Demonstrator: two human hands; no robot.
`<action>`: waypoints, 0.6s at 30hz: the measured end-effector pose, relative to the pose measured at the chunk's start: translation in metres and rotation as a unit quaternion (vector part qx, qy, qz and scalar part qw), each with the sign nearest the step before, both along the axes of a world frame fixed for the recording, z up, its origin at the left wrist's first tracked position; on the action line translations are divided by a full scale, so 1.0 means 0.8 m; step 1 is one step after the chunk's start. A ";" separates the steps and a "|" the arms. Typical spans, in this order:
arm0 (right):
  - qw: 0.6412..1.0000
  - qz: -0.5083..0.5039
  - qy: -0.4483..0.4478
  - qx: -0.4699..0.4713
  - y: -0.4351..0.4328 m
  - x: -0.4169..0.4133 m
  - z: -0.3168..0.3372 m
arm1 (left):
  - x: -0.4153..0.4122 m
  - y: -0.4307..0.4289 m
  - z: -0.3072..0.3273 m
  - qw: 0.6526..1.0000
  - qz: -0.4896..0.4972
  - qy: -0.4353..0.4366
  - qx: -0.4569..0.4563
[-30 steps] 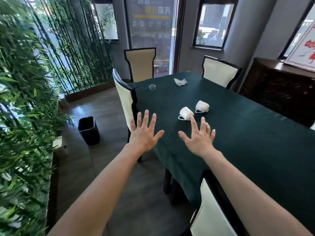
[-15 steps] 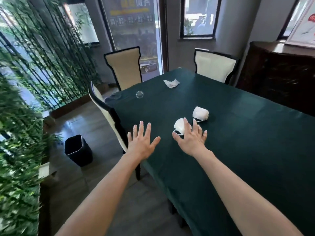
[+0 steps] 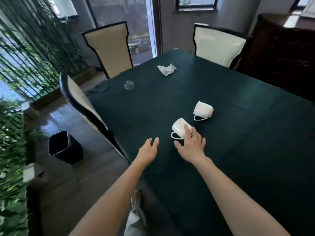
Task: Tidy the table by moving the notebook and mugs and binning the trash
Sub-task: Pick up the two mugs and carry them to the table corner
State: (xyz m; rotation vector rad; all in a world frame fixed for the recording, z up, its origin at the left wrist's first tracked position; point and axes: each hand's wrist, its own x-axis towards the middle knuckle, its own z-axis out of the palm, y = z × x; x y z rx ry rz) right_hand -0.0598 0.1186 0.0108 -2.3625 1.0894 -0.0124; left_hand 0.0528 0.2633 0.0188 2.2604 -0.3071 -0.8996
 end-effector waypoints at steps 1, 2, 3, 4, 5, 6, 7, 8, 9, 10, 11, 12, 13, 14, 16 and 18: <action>1.000 -0.008 0.006 0.002 -0.005 0.008 -0.005 | 0.011 -0.009 -0.007 1.000 0.005 0.019 0.000; 1.000 -0.017 0.010 0.004 -0.011 0.016 -0.010 | 0.023 -0.019 -0.015 0.999 0.007 0.033 -0.005; 1.000 -0.028 0.012 0.002 -0.017 0.026 -0.015 | 0.035 -0.030 -0.021 0.999 0.006 0.046 -0.010; 0.999 -0.039 0.012 -0.002 -0.022 0.036 -0.019 | 0.046 -0.041 -0.025 0.998 0.005 0.058 -0.016; 0.999 -0.051 0.010 -0.006 -0.027 0.047 -0.024 | 0.057 -0.054 -0.028 0.997 0.003 0.077 -0.021; 0.998 -0.066 0.007 -0.007 -0.032 0.058 -0.028 | 0.069 -0.067 -0.032 0.995 -0.003 0.094 -0.025; 0.997 -0.082 0.004 -0.009 -0.035 0.069 -0.031 | 0.081 -0.080 -0.035 0.993 -0.015 0.115 -0.024; 0.995 -0.097 0.001 -0.014 -0.038 0.080 -0.034 | 0.093 -0.092 -0.039 0.991 -0.029 0.132 -0.023; 0.994 -0.110 0.002 -0.024 -0.041 0.091 -0.037 | 0.104 -0.104 -0.042 0.987 -0.042 0.151 -0.023; 0.992 -0.118 0.010 -0.037 -0.044 0.102 -0.039 | 0.116 -0.116 -0.047 0.984 -0.051 0.168 -0.023; 0.991 -0.127 0.021 -0.048 -0.047 0.113 -0.041 | 0.127 -0.127 -0.052 0.981 -0.060 0.185 -0.021; 0.988 -0.141 0.031 -0.055 -0.051 0.123 -0.044 | 0.136 -0.138 -0.057 0.977 -0.068 0.204 -0.018; 0.985 -0.156 0.038 -0.058 -0.054 0.132 -0.048 | 0.144 -0.149 -0.061 0.972 -0.078 0.223 -0.014; 0.982 -0.173 0.045 -0.061 -0.059 0.140 -0.052 | 0.151 -0.159 -0.066 0.966 -0.085 0.244 -0.011; 0.976 -0.198 0.067 -0.064 -0.066 0.154 -0.061 | 0.163 -0.177 -0.075 0.955 -0.105 0.277 0.001; 0.971 -0.211 0.090 -0.060 -0.069 0.164 -0.066 | 0.172 -0.193 -0.084 0.946 -0.134 0.294 0.012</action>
